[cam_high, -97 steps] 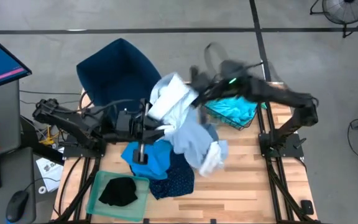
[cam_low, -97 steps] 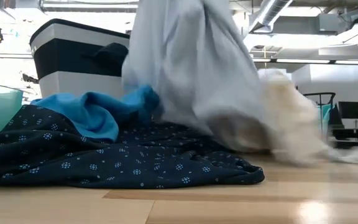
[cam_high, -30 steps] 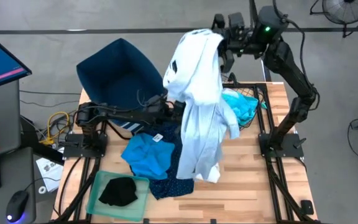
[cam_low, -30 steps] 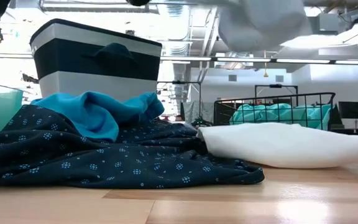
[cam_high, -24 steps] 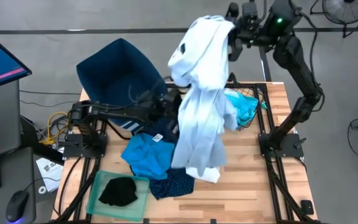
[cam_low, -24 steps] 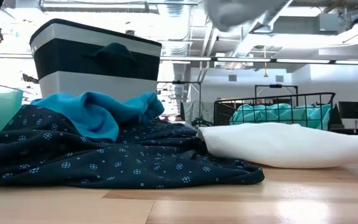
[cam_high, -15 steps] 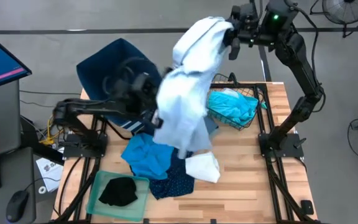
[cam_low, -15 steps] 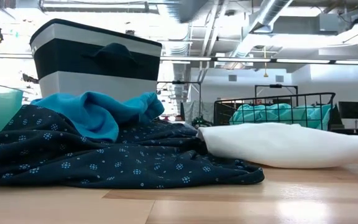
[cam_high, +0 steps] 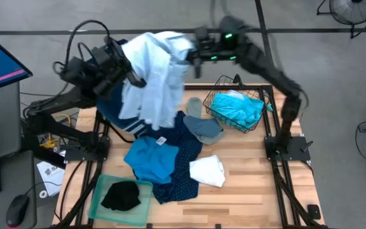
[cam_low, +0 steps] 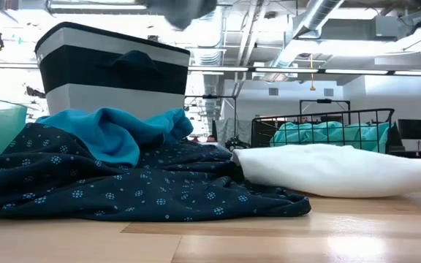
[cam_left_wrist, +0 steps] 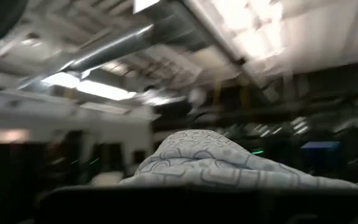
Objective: Pick & Place Cloths
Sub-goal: Put the blue patterned cloth into the blue laundry organizer
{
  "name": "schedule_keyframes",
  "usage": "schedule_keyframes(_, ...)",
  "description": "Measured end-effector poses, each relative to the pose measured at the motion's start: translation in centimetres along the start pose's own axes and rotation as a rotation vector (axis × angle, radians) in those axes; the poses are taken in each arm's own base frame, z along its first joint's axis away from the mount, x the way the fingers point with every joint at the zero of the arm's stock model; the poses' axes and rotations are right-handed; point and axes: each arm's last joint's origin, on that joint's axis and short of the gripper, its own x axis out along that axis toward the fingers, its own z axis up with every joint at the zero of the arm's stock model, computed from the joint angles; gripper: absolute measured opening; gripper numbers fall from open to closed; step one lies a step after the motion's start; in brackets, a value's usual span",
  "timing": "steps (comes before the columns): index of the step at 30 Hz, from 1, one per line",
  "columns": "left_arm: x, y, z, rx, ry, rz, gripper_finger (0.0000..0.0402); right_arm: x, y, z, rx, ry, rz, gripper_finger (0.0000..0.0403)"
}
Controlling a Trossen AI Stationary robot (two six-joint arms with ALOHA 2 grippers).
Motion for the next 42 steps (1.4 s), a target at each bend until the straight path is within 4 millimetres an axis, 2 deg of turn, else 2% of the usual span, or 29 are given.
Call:
schedule_keyframes(4, -1.1, 2.1, 0.4, 0.110, 0.135, 0.130, 0.0000, 4.4, -0.7, -1.4, 0.037, -0.137, 0.083, 0.0000)
schedule_keyframes(7, -2.0, 3.5, 0.8, 0.207, 0.197, 0.230, 0.0000, 6.6, -1.8, -2.3, 0.080, -0.231, 0.127, 0.0000)
schedule_keyframes(11, -2.3, 5.0, 0.6, 0.310, 0.276, 0.325, 0.0000, 9.4, -3.7, -5.0, 0.104, -0.248, 0.087, 0.0000)
schedule_keyframes(16, -1.9, 6.5, -1.8, 0.470, 0.454, 0.402, 0.0000, 12.9, -6.0, -10.1, 0.162, -0.139, 0.018, 0.0000)
schedule_keyframes(19, -1.8, 7.2, -4.4, 0.508, 0.635, 0.406, 0.0000, 14.3, -6.8, -13.5, 0.225, 0.020, -0.015, 0.0000)
schedule_keyframes(22, -2.1, 7.5, -7.1, 0.535, 0.828, 0.386, 0.0000, 14.5, -6.8, -15.6, 0.199, 0.176, -0.073, 0.0006)
schedule_keyframes(25, -2.7, 8.1, -8.9, 0.521, 0.978, 0.405, 0.0000, 13.8, -6.4, -16.1, 0.072, 0.312, -0.164, 0.0020)
schedule_keyframes(30, -3.4, 8.8, -9.9, 0.495, 1.085, 0.417, 0.0007, 12.0, -4.7, -14.6, -0.212, 0.429, -0.220, 0.0073)
schedule_keyframes(35, -3.7, 8.8, -9.3, 0.405, 1.066, 0.332, 0.0041, 10.9, -3.1, -12.7, -0.320, 0.416, -0.184, 0.0167)
schedule_keyframes(39, -4.2, 8.4, -9.1, 0.350, 1.085, 0.221, 0.0094, 11.1, -2.1, -12.4, -0.326, 0.395, -0.147, 0.0262)
schedule_keyframes(42, -4.8, 8.1, -8.9, 0.332, 1.122, 0.199, 0.0141, 11.3, -1.4, -12.7, -0.326, 0.413, -0.128, 0.0315)
